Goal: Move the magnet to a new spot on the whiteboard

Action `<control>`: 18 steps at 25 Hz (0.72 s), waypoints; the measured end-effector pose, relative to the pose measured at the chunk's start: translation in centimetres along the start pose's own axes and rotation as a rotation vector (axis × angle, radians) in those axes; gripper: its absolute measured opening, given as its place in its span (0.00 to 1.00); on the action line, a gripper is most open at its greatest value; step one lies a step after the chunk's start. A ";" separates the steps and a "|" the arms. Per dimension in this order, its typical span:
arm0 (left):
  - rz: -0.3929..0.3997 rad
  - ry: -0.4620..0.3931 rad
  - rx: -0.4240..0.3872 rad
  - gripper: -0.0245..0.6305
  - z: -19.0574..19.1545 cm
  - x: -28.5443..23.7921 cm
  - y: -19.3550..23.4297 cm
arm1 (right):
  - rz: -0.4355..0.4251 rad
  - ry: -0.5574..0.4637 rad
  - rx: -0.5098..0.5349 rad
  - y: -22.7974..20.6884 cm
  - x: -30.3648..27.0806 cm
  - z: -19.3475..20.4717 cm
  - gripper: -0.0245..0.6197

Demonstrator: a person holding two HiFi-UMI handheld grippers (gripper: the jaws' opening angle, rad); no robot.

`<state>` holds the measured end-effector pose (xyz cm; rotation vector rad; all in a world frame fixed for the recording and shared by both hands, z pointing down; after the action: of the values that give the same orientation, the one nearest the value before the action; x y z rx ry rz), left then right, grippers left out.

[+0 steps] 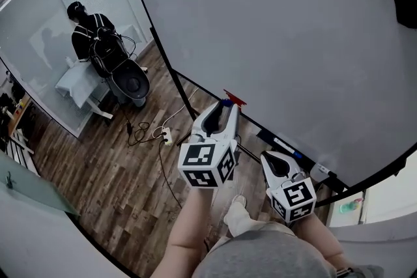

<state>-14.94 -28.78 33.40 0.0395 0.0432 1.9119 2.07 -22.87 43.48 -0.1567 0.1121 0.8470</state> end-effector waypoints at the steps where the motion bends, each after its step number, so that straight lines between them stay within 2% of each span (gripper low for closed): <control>1: 0.008 0.000 -0.001 0.24 0.1 -0.3 0.9 | 0.003 0.000 -0.001 0.4 -0.9 0.0 0.04; 8: 0.071 0.007 0.005 0.24 -0.3 -4.4 5.2 | 0.044 0.002 -0.005 0.1 -6.8 -1.2 0.04; 18: 0.200 0.003 0.004 0.24 -1.2 -10.2 6.4 | 0.156 0.013 -0.013 -1.6 -9.9 -2.5 0.04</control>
<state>-17.59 -40.50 32.43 0.0449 0.0460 2.1116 -3.33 -31.63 42.81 -0.1671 0.1317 1.0021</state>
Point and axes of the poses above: the fingertips, and each gripper's own axes: x backward along the fingers, y to its left, z out of its underside, the point moved 8 cm from there along x, backward along the fingers, and after that the axes turned 4 degrees about -x, right-handed, at the moved point
